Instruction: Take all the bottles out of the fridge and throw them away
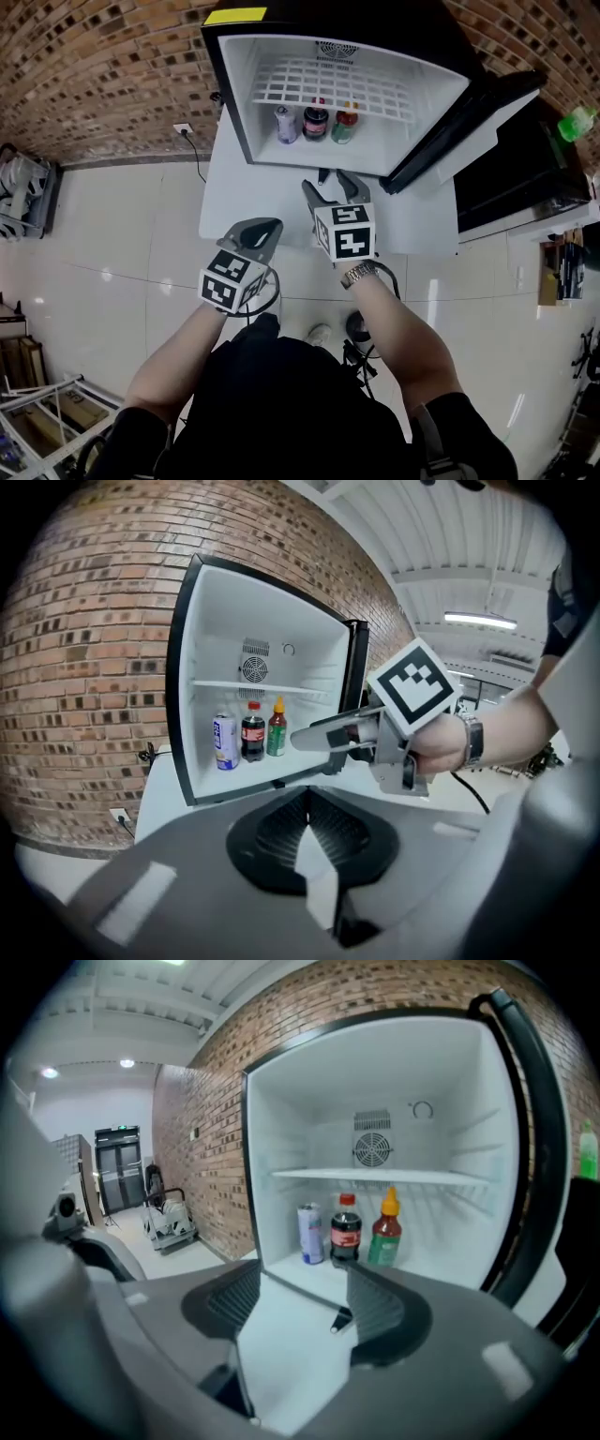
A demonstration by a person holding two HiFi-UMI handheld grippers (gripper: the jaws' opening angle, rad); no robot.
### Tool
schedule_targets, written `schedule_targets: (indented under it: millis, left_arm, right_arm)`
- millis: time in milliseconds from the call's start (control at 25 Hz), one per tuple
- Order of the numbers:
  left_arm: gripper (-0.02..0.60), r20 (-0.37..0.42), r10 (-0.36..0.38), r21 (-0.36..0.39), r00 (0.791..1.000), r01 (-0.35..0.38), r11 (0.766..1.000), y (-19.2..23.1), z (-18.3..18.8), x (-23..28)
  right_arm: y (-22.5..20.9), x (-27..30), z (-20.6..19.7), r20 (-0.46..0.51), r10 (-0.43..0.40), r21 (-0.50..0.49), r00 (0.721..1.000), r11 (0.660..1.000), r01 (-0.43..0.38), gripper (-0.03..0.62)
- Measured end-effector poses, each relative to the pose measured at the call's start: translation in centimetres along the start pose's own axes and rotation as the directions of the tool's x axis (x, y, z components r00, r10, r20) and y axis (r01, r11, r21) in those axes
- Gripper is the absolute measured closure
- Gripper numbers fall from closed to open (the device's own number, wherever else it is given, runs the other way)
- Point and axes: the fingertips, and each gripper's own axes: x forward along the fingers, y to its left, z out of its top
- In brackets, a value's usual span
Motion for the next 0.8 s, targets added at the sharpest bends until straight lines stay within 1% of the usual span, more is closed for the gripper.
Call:
schedule_targets:
  millis: [80,200,320,480,640,800]
  left_arm:
    - [0.578,-0.002,0.005,0.003,1.0,-0.005,1.0,1.2,0.0,-0.1]
    - [0.578,-0.008,0.005,0.002,1.0,-0.005,1.0,3.3,0.0,-0.2]
    - [0.578,-0.015,0.001,0.001,1.0,-0.001,1.0,5.0,-0.1,-0.1]
    - [0.578,-0.033,-0.014,0.003,0.999,0.014,1.0,6.7,-0.5,0.3]
    - [0.578,-0.046,-0.031,0.003,0.998,0.032,0.999,8.0,-0.8,1.0]
    - [0.578,-0.061,-0.05,0.006,0.997,0.051,0.999,8.7,-0.9,1.8]
  right_arm:
    - [-0.8,1.6,0.5,0.0,-0.026,0.008,1.0,1.0,0.026,0.303]
    - [-2.9,4.1,0.9,-0.014,-0.088,0.023,0.996,0.996,0.089,0.303]
    - [-5.7,6.2,1.1,-0.034,-0.157,0.025,0.987,0.987,0.158,0.303]
    - [-9.0,8.2,1.1,-0.066,-0.229,0.015,0.971,0.973,0.23,0.303]
    - [-11.5,9.9,1.2,-0.09,-0.282,0.005,0.955,0.959,0.283,0.303]
    - [-13.0,11.6,1.2,-0.108,-0.312,0.005,0.944,0.949,0.315,0.303]
